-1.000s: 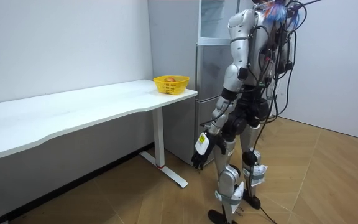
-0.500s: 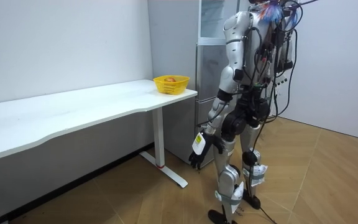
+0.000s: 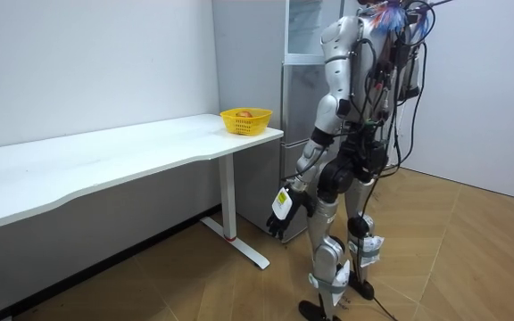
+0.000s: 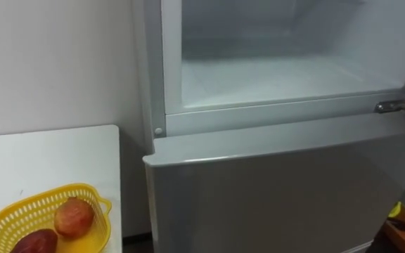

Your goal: Retrieve from the upper fridge

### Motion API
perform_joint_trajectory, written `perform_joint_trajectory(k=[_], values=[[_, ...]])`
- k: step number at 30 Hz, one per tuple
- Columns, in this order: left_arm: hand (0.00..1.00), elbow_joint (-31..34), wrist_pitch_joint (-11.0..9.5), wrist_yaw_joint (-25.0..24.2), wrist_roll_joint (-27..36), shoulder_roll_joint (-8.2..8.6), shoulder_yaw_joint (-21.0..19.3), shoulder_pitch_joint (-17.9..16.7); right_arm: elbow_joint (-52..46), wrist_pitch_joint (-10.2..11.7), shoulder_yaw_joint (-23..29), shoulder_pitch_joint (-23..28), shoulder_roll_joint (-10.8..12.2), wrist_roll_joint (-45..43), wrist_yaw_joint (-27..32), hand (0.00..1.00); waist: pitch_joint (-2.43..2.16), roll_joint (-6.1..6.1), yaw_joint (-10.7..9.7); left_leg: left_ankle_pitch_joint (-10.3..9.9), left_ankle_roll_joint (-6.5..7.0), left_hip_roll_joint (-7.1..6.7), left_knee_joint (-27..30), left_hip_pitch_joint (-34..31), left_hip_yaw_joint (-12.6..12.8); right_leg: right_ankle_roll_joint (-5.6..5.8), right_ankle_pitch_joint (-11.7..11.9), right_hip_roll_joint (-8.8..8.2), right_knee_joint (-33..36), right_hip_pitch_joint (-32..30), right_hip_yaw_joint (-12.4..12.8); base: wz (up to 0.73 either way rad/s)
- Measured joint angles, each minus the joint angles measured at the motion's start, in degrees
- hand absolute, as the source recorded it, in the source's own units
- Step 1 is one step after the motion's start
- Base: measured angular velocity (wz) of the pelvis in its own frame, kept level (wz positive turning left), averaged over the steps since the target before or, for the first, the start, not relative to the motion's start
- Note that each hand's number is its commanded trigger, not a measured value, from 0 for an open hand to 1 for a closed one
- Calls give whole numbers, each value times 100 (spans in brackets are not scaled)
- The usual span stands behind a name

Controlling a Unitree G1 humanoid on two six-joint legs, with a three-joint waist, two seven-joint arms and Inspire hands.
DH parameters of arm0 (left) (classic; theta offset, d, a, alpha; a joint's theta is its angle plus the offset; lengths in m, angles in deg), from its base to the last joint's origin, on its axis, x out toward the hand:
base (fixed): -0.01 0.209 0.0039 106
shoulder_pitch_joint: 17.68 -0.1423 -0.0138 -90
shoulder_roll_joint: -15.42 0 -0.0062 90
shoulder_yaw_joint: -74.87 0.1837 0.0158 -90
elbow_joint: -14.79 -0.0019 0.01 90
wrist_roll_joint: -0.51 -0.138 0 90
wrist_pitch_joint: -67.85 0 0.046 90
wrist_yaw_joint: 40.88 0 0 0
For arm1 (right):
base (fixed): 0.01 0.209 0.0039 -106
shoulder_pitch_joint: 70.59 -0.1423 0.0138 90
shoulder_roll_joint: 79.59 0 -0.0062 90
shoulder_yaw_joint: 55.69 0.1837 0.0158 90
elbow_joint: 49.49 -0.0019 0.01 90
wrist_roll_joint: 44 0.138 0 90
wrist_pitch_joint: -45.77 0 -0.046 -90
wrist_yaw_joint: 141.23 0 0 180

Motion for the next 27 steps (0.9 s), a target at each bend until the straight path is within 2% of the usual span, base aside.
perform_joint_trajectory(k=[3, 8, 11, 13, 18, 19, 27], values=[[0, -79, -76, -80, -26, 3, -112, 14, -75, 97, -1, -55, -31, 1, -220, 0, -1, 0, 13, 0, 1, 0, 0, 7, 1, -1, 1, 1, 6, -2, 4, 0], [0, -174, -100, -119, -30, 26, -203, 0, -135, 99, -2, -58, -34, -110, -292, 0, -4, 3, 7, 0, 1, -1, 0, -39, 1, -1, 1, -3, 20, -61, 0, 0], [0, -175, -114, -127, -54, 66, -255, 12, -221, 79, -14, -53, -31, -750, -476, 0, -14, 28, 10, 4, 5, -6, 1, -72, 4, -7, -3, -11, 135, -136, 2, -4], [0, -187, -132, -135, -51, 115, -360, 9, -231, -11, -13, -53, -32, -1360, -601, 0, -13, 33, 9, 4, 5, -8, -1, -53, 9, -19, -17, -18, 198, -151, 5, -2], [0, -203, -143, -168, -38, 126, -404, -8, -300, -282, -186, -67, -33, -1892, -789, 0, -8, 26, 33, 4, 6, -10, -5, 1, 9, -11, -39, -22, 184, -110, 9, 0], [0, -241, -200, -166, -22, 124, -410, -5, -338, -331, -269, -67, -33, -2063, -863, 0, -7, 24, 24, 5, 7, -16, -5, 12, 5, -10, -60, -26, 202, -113, 13, 0], [0, -534, -384, -160, 12, 115, -600, 57, -530, -368, -819, -43, -33, -3115, -1060, 0, 30, -37, 113, 10, 14, -15, -3, 28, 3, -17, -54, -23, 207, -115, 28, 0]])
